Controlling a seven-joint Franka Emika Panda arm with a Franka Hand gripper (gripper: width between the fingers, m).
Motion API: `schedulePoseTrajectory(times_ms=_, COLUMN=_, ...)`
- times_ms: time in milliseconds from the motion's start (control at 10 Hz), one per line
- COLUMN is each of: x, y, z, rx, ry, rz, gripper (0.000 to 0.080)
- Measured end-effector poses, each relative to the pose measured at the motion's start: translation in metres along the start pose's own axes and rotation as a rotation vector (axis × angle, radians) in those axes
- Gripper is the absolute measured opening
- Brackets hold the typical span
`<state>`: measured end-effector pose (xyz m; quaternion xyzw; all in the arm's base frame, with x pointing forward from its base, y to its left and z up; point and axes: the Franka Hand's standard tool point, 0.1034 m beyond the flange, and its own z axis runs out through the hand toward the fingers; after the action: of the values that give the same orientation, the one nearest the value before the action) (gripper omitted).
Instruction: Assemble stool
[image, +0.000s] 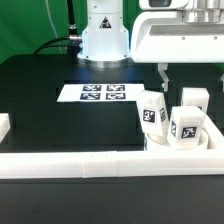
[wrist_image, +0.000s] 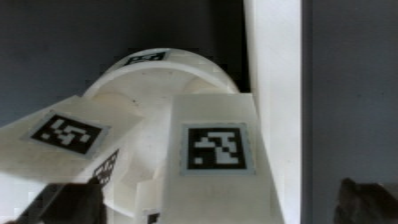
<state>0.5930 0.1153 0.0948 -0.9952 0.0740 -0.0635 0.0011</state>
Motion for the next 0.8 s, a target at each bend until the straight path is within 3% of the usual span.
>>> schedulePoseTrajectory(times_ms=100, x=0.0009, y=-0.0010, z=-0.0011, rx=0.001, ry=0.001, rz=-0.001, gripper=0.0649)
schedulePoseTrajectory(times_ms=200, x=0.0020, y=-0.0044, z=-0.0028, rx=0.003, ry=0.004, rz=0.002, gripper=0.0517)
schedulePoseTrajectory(times_ms=300, x=0.0019, y=-0.0061, z=-0.0030, rx=0.004, ry=0.006, rz=0.000, gripper=0.0517)
schedulePoseTrajectory(times_ms=500, x=0.0034, y=-0.0063, z=-0.0044, rx=0.006, ry=0.010, rz=0.005, gripper=0.0275)
schedulePoseTrajectory(times_ms=600, x=0.0051, y=-0.0066, z=-0.0062, rx=0.008, ry=0.015, rz=0.018, gripper=0.0275)
schedulePoseTrajectory(times_ms=700, x=0.0071, y=-0.0057, z=-0.0077, rx=0.009, ry=0.022, rz=0.032, gripper=0.0089)
schedulePoseTrajectory(times_ms=800, x=0.0076, y=-0.0049, z=-0.0079, rx=0.009, ry=0.023, rz=0.071, gripper=0.0028)
